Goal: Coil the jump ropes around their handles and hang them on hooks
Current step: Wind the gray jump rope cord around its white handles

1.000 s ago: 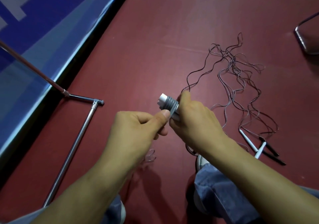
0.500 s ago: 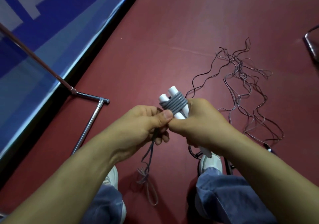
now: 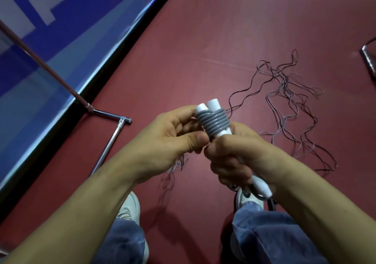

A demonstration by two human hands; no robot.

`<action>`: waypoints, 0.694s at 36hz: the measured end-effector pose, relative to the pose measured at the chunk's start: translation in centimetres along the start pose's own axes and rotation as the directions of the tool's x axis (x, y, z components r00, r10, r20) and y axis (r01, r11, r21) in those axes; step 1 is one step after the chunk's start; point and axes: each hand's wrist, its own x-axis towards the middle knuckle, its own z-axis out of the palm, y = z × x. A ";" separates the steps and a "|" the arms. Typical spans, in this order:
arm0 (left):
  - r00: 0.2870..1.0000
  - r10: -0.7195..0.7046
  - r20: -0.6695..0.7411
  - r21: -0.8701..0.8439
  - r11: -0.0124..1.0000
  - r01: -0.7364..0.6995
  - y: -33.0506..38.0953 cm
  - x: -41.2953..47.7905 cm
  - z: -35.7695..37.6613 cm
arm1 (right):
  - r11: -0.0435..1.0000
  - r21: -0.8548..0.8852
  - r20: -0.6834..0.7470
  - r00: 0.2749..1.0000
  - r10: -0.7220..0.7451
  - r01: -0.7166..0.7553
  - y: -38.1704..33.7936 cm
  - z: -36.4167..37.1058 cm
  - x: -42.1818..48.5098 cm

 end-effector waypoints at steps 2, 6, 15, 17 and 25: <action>0.999 -0.009 0.036 0.013 1.000 0.009 0.4 -0.1 -0.2 | 0.995 0.092 0.101 0.994 0.034 -0.043 -0.1 -0.2 -0.4; 0.994 -0.059 0.092 0.057 0.997 0.054 1.1 -0.5 -0.4 | 0.983 0.118 0.225 0.968 0.109 -0.138 0.1 -0.8 -0.6; 1.000 -0.007 0.001 0.145 0.989 0.007 0.9 -0.6 -0.5 | 0.985 0.053 0.320 0.937 0.137 -0.162 0.1 -0.8 0.2; 1.000 -0.008 -0.027 0.129 0.992 0.011 0.5 -0.5 -0.6 | 0.993 -0.013 0.268 0.956 0.115 -0.116 0.3 -0.5 0.7; 0.986 -0.024 -0.163 0.175 0.983 0.053 0.1 -0.5 -1.6 | 0.954 -0.299 -0.060 0.998 0.010 -0.028 0.8 -1.0 0.7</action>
